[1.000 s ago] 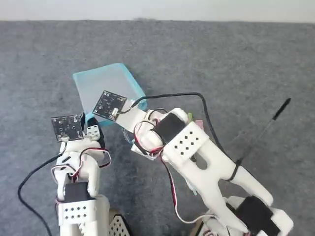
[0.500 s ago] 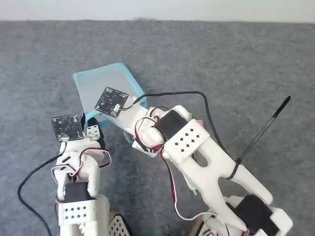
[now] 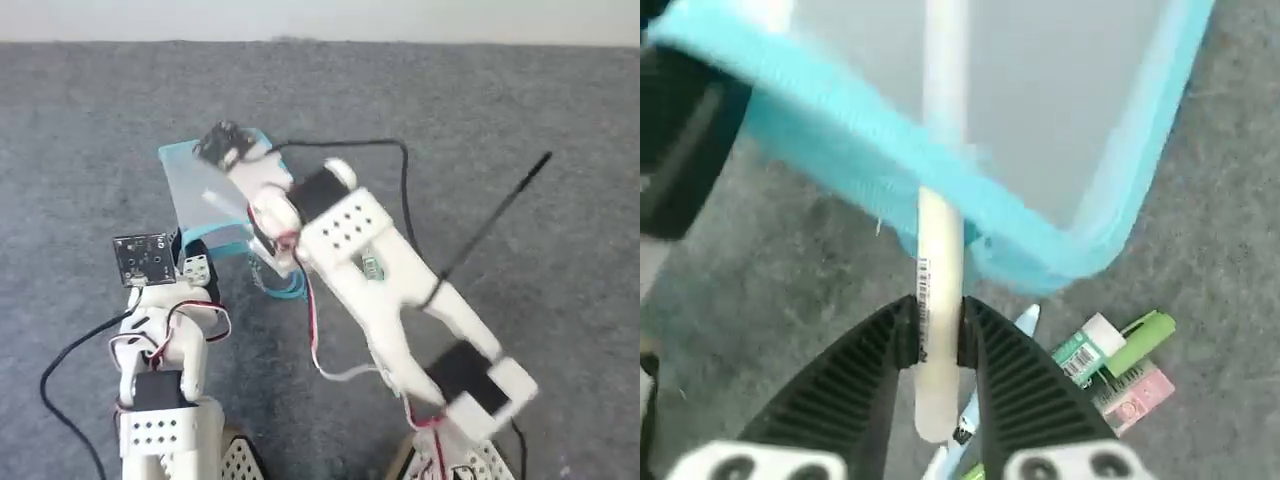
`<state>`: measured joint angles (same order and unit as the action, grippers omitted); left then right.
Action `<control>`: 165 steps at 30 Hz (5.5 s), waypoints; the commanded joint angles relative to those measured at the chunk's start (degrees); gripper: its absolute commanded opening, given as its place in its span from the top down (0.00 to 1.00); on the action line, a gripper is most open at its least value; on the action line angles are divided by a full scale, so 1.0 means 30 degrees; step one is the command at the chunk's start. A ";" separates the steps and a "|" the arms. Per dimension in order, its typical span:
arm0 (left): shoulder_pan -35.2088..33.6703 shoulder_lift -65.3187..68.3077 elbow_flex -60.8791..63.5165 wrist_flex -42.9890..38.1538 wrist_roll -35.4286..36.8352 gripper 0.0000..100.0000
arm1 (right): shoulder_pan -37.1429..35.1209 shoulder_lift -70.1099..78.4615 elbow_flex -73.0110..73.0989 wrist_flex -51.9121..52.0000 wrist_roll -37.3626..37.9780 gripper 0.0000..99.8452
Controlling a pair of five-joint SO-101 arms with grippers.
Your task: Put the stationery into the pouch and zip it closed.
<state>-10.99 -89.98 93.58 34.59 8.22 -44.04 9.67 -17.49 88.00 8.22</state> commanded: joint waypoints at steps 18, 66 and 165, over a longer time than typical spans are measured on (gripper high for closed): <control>0.0147 -0.0293 -0.0249 -0.0469 0.0147 0.99 | 0.0308 0.5700 -1.5062 0.4938 -0.2081 0.75; 0.0059 -0.0293 -0.0278 -0.0469 0.0147 0.99 | 0.9187 -0.4147 1.7084 -0.8923 0.0264 0.76; 0.0176 -0.0264 -0.0044 -0.0557 0.0147 0.99 | -0.0689 0.6725 -1.1780 0.4381 0.1289 0.99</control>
<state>-11.25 -89.98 94.46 34.59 8.22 -45.80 30.15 -47.91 99.96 12.62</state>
